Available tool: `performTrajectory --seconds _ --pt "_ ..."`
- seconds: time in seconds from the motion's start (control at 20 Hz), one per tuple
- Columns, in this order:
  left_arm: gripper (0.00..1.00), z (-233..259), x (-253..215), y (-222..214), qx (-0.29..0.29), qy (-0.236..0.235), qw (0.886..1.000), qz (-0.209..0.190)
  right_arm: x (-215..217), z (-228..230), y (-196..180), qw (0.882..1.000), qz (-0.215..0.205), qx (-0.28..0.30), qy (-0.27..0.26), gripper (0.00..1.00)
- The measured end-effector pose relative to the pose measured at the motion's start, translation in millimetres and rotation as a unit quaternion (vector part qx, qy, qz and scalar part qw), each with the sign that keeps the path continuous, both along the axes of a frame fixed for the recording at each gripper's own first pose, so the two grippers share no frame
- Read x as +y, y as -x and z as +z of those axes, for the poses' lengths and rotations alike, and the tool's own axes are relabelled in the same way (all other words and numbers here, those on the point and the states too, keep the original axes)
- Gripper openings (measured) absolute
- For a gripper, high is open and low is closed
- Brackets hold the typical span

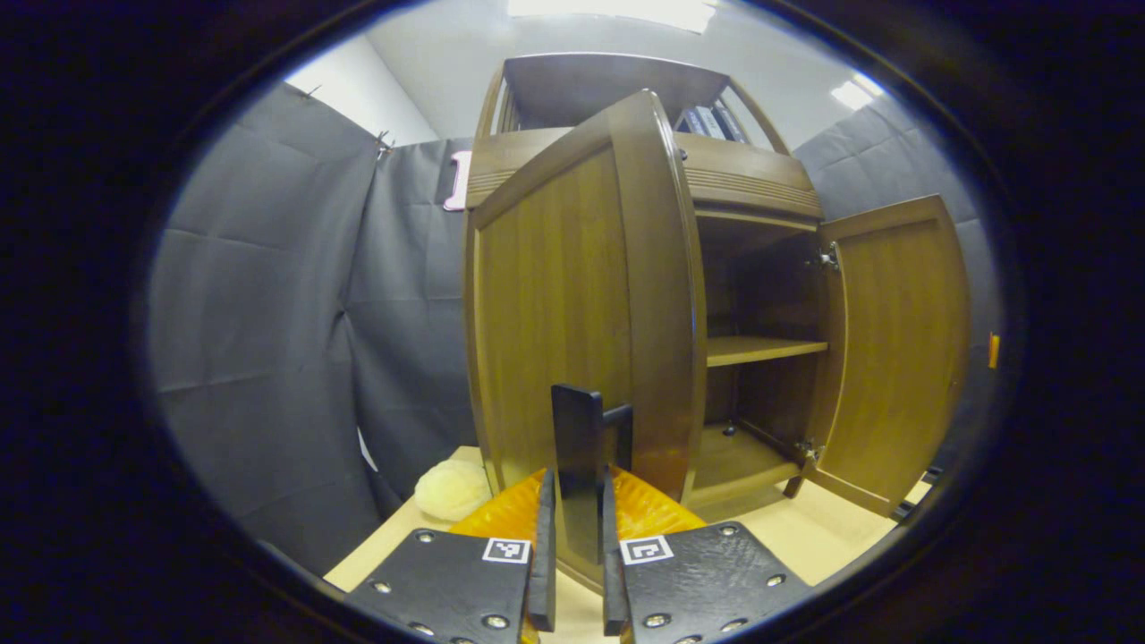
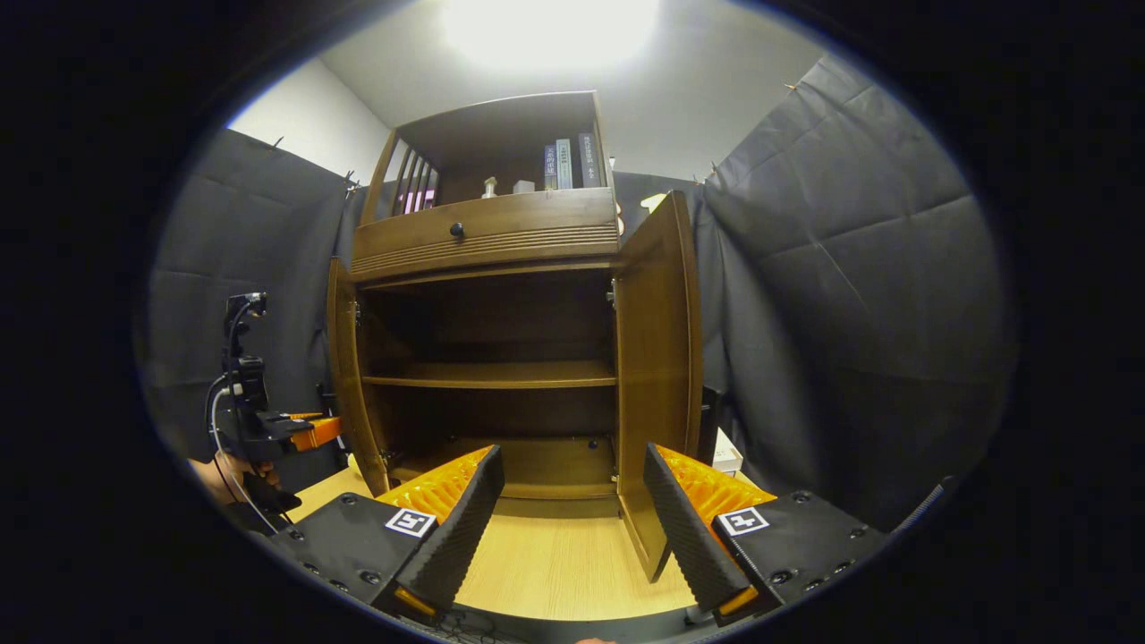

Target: Open the right door of the double-door shoe cabinet with the right hand, and open the left door with the left hand.

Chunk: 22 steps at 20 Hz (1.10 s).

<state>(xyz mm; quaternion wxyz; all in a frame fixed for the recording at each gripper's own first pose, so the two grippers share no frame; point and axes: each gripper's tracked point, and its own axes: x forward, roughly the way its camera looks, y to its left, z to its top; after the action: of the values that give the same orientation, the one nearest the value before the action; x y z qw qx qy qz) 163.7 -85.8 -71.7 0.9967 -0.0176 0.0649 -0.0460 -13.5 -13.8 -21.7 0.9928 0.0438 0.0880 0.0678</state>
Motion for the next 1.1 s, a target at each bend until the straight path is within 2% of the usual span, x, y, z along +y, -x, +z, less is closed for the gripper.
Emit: performTrajectory --seconds 0.05,0.5,0.7,0.8,0.85,0.95,1.0,1.05,1.1 --pt "0.24 0 4 2 0.0 -0.001 1.0 0.001 3 0 0 1.0 0.002 -0.001 -0.001 0.99" --pt "0.24 -7 47 19 0.001 0.001 1.0 0.024 34 1 -9 1.0 0.029 -0.003 -0.004 0.95" --pt "0.24 -9 69 26 0.005 0.003 0.999 0.042 47 1 -12 0.999 0.042 -0.003 -0.005 0.98" --pt "0.24 -12 89 24 0.003 -0.003 0.998 0.068 52 0 -13 0.999 0.047 -0.003 -0.005 0.95" --pt "0.14 -10 98 35 0.004 -0.003 0.997 0.076 55 -1 -14 0.999 0.05 -0.002 -0.006 0.95" --pt "0.15 -12 107 30 0.008 0.003 0.997 0.082 60 0 -17 0.998 0.055 -0.004 -0.008 0.95" --pt "0.11 -14 112 31 0.009 0.001 0.996 0.086 62 1 -18 0.998 0.057 -0.004 -0.008 0.95" --pt "0.11 -14 118 32 0.01 -0.003 0.996 0.092 64 2 -19 0.998 0.058 -0.005 -0.008 0.95" --pt "0.15 -15 124 34 0.01 -0.005 0.995 0.097 66 2 -19 0.998 0.06 -0.006 -0.009 0.95"
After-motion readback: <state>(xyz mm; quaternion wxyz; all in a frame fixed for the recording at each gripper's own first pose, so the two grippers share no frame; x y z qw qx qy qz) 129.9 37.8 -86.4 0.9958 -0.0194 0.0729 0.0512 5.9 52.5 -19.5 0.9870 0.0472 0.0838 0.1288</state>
